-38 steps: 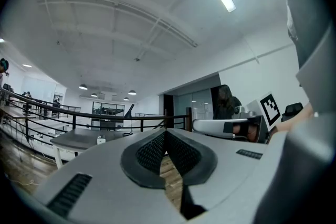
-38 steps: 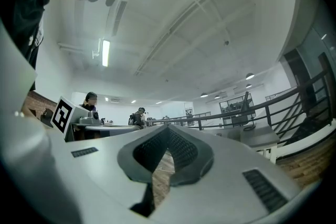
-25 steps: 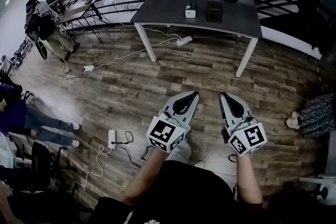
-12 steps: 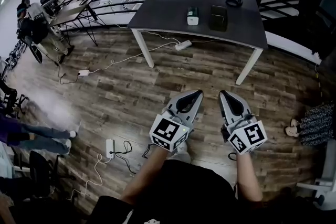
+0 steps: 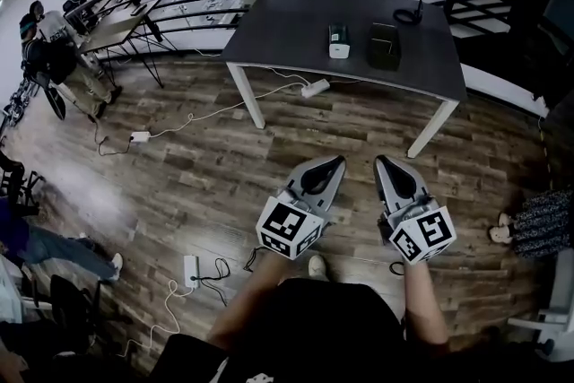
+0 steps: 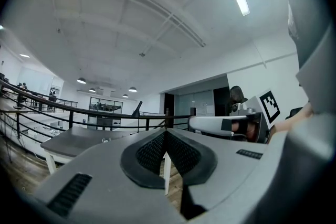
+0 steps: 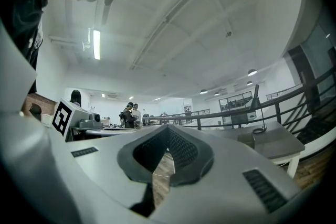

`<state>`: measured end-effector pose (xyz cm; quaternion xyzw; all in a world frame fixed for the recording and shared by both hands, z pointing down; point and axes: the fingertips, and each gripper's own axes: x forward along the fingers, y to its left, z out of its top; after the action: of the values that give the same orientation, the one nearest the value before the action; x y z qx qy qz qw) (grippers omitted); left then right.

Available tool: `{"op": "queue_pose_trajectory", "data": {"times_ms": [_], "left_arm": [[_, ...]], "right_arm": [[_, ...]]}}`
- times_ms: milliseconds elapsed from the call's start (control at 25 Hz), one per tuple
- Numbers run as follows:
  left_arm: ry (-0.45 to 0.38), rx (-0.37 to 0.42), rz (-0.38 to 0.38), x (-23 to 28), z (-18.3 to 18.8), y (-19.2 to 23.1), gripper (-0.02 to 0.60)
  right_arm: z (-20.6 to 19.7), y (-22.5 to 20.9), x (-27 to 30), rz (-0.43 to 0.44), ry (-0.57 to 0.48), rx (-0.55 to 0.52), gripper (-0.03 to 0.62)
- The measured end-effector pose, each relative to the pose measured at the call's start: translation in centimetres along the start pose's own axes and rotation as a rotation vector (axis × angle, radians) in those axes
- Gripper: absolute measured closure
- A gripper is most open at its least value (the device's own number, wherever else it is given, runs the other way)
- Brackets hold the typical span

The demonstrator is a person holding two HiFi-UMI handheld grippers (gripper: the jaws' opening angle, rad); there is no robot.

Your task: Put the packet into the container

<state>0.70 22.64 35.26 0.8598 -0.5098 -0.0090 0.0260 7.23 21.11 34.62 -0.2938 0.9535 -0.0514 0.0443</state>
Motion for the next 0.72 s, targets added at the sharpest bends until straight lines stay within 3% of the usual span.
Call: {"op": "queue_pose_trajectory", "data": {"times_ms": [400, 720], "left_arm": [[0.031, -0.044, -0.032, 3.5, -2.3, 3.3, 0.583], [0.062, -0.049, -0.029, 9.4, -3.7, 6.2, 0.583]], "right_arm": [[-1.4, -3.3, 3.0, -0.054, 0.026, 0.000, 0.591], [-2.3, -9.2, 6.3, -0.060, 0.036, 0.015, 0.589]]}}
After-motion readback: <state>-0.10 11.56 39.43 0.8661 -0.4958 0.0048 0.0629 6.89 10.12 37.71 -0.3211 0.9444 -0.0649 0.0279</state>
